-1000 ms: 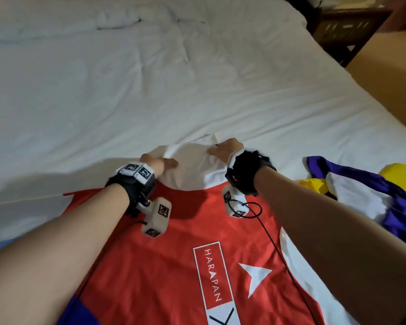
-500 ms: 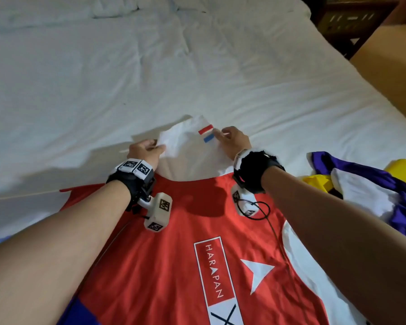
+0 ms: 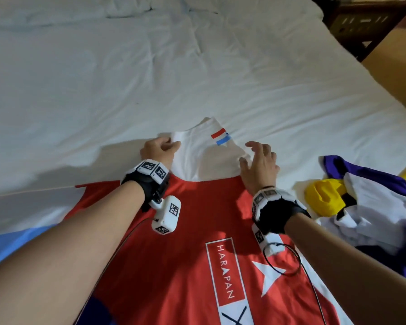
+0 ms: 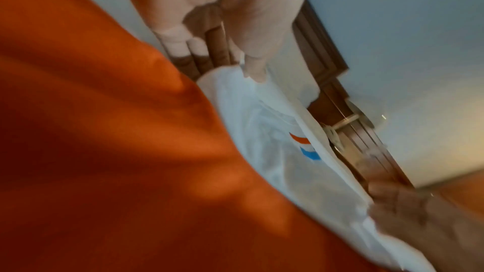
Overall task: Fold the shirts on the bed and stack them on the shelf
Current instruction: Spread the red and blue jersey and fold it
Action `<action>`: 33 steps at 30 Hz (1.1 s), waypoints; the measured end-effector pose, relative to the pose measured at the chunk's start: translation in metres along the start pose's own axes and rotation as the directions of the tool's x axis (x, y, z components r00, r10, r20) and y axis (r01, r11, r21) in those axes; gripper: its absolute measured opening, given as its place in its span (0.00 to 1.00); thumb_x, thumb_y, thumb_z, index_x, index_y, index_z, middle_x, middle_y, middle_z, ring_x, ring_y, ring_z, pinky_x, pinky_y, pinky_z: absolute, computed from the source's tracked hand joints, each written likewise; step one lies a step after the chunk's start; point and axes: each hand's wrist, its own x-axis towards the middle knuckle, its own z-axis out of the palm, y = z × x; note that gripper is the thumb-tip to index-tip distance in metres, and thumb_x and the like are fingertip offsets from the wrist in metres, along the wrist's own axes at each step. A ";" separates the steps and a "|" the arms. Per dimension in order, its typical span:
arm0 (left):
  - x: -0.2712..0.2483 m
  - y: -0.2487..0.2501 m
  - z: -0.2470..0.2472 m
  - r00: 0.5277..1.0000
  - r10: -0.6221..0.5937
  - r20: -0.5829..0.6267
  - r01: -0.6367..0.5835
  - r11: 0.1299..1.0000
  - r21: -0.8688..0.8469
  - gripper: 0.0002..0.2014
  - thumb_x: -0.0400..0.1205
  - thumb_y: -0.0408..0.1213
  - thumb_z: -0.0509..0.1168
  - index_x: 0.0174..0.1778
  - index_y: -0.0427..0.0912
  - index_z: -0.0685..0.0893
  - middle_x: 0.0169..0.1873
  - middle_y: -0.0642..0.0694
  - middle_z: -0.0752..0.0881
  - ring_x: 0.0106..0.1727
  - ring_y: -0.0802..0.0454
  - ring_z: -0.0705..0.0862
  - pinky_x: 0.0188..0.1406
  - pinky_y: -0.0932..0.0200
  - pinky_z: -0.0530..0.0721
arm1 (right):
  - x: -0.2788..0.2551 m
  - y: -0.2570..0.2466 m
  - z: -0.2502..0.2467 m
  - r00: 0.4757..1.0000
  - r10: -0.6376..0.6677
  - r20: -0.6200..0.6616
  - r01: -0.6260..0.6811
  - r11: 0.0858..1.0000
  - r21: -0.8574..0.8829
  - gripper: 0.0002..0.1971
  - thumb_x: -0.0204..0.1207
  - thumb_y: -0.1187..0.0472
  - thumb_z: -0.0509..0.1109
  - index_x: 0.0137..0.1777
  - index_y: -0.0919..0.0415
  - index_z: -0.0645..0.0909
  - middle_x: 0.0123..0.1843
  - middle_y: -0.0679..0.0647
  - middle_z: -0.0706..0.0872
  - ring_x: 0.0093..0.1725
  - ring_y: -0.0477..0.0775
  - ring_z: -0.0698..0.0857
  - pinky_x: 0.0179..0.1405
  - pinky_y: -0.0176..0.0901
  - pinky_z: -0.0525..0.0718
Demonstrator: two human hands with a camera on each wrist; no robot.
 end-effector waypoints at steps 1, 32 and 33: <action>-0.003 -0.002 -0.008 0.999 0.026 0.029 -0.026 0.999 0.022 0.12 0.75 0.49 0.73 0.49 0.48 0.91 0.43 0.50 0.91 0.50 0.51 0.88 0.52 0.63 0.81 | -0.014 -0.010 0.005 0.993 -0.114 -0.001 0.114 0.993 -0.003 0.20 0.73 0.61 0.68 0.66 0.53 0.77 0.66 0.55 0.77 0.64 0.62 0.74 0.58 0.60 0.75; 0.010 -0.203 -0.300 0.997 0.055 0.054 -0.075 0.841 0.536 0.12 0.74 0.54 0.73 0.34 0.51 0.85 0.36 0.44 0.87 0.46 0.38 0.86 0.49 0.47 0.82 | -0.207 -0.166 0.147 0.722 -0.473 0.504 0.611 0.779 -0.144 0.40 0.79 0.30 0.35 0.86 0.51 0.46 0.87 0.49 0.40 0.86 0.52 0.37 0.78 0.73 0.34; 0.007 -0.202 -0.297 0.996 0.095 -0.004 -0.074 0.802 0.592 0.12 0.75 0.53 0.71 0.41 0.48 0.87 0.44 0.41 0.87 0.53 0.37 0.84 0.54 0.45 0.80 | -0.205 -0.166 0.149 0.742 -0.439 0.507 0.582 0.797 -0.162 0.42 0.77 0.29 0.29 0.86 0.52 0.43 0.87 0.50 0.38 0.85 0.51 0.35 0.78 0.71 0.31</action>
